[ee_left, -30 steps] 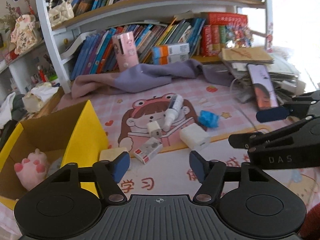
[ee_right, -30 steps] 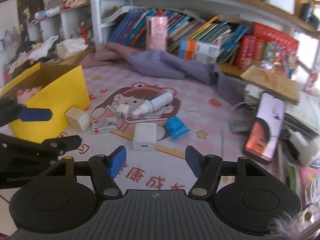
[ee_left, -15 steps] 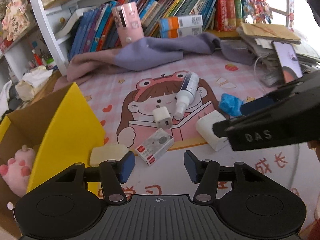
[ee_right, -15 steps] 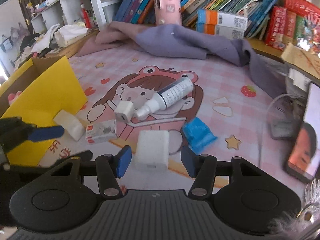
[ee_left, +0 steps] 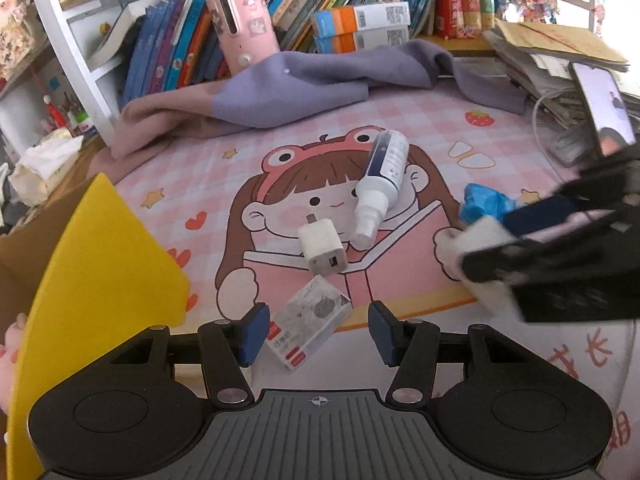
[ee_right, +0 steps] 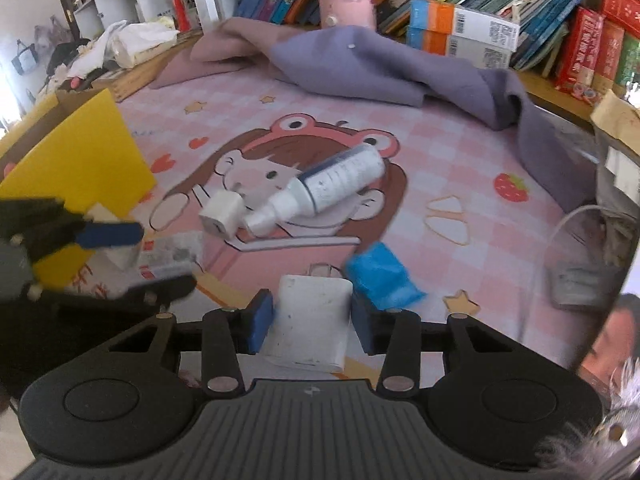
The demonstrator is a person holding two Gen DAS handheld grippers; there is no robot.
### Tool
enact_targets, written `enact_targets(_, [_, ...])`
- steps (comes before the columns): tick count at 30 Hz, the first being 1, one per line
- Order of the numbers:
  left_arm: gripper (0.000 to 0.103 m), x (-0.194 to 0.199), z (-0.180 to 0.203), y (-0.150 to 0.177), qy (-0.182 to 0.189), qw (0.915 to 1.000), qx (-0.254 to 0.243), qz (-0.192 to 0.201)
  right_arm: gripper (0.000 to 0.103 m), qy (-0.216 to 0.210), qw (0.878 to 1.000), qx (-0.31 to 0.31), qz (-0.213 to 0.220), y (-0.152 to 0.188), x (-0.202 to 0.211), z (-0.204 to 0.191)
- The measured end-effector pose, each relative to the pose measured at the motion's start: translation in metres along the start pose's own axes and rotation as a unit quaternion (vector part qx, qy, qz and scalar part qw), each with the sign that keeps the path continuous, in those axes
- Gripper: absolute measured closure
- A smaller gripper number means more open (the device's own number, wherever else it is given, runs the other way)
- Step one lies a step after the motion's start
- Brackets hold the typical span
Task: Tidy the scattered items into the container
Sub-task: 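Reach the right gripper to the white charger while left approaches the card box, then grasp the white charger with right gripper while left grasps the white-red card box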
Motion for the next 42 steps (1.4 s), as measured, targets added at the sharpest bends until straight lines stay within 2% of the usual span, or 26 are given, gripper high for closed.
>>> enact_targets(2, [0.046, -0.006, -0.003, -0.003, -0.002, 0.9999, 0.009, -0.006, 0.062, 0.006, 1.0, 0.008, 0.004, 0.005, 0.004, 0.003])
enact_targets(7, [0.037, -0.018, -0.01, -0.008, -0.012, 0.9988, 0.041, -0.023, 0.062, 0.013, 1.0, 0.017, 0.012, 0.015, 0.01, 0.001])
enact_targets(10, [0.037, -0.018, -0.009, -0.007, -0.01, 0.9984, 0.051, -0.022, 0.062, 0.012, 1.0, 0.014, 0.009, 0.018, 0.013, 0.002])
enact_targets(12, [0.041, -0.017, -0.008, -0.005, -0.002, 0.9977, 0.063, -0.025, 0.062, 0.012, 1.0, 0.007, 0.008, 0.021, 0.016, 0.003])
enact_targets(15, [0.055, -0.011, -0.007, -0.001, 0.047, 0.9932, 0.099, -0.039, 0.062, 0.019, 1.0, 0.009, 0.009, 0.026, 0.019, 0.003])
enact_targets(17, [0.055, -0.005, 0.0, 0.003, 0.073, 0.9915, 0.094, -0.053, 0.063, 0.024, 1.0, 0.011, 0.011, 0.027, 0.022, 0.005])
enact_targets(19, [0.055, 0.0, 0.008, 0.006, 0.084, 0.9919, 0.078, -0.055, 0.064, 0.029, 0.999, 0.021, 0.012, 0.029, 0.023, 0.006])
enact_targets(22, [0.052, 0.0, 0.009, 0.004, 0.053, 0.9956, 0.062, -0.046, 0.062, 0.033, 0.999, 0.03, 0.013, 0.031, 0.024, 0.004])
enact_targets(28, [0.051, -0.015, -0.002, -0.004, 0.037, 0.9934, 0.102, -0.035, 0.06, 0.042, 0.998, 0.043, 0.006, 0.034, 0.02, 0.001])
enact_targets(31, [0.056, -0.016, -0.003, -0.004, 0.037, 0.9925, 0.113, -0.029, 0.061, 0.041, 0.998, 0.042, 0.0, 0.036, 0.018, 0.001])
enact_targets(33, [0.067, -0.015, -0.002, -0.005, 0.042, 0.9926, 0.11, -0.027, 0.061, 0.042, 0.998, 0.045, -0.001, 0.036, 0.017, 0.0])
enact_targets(35, [0.072, -0.014, 0.0, -0.005, 0.052, 0.993, 0.101, -0.032, 0.061, 0.042, 0.998, 0.047, -0.002, 0.037, 0.015, 0.0])
enact_targets(39, [0.072, -0.004, 0.011, 0.003, 0.084, 0.993, 0.072, -0.042, 0.061, 0.047, 0.998, 0.04, -0.002, 0.037, 0.016, 0.004])
enact_targets(42, [0.071, -0.004, 0.016, 0.007, 0.085, 0.9935, 0.061, -0.045, 0.061, 0.05, 0.998, 0.039, -0.001, 0.037, 0.014, 0.006])
Point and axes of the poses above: each gripper's, at about its wrist camera, not at the fingertips, and x roughly against the way its jaws point, z to its right, y to its underside, the point moved 3 cm from there along -x, roughly the way its jaws point, and after that the axes turned 11 degrees about y, right-handed, at the moved point
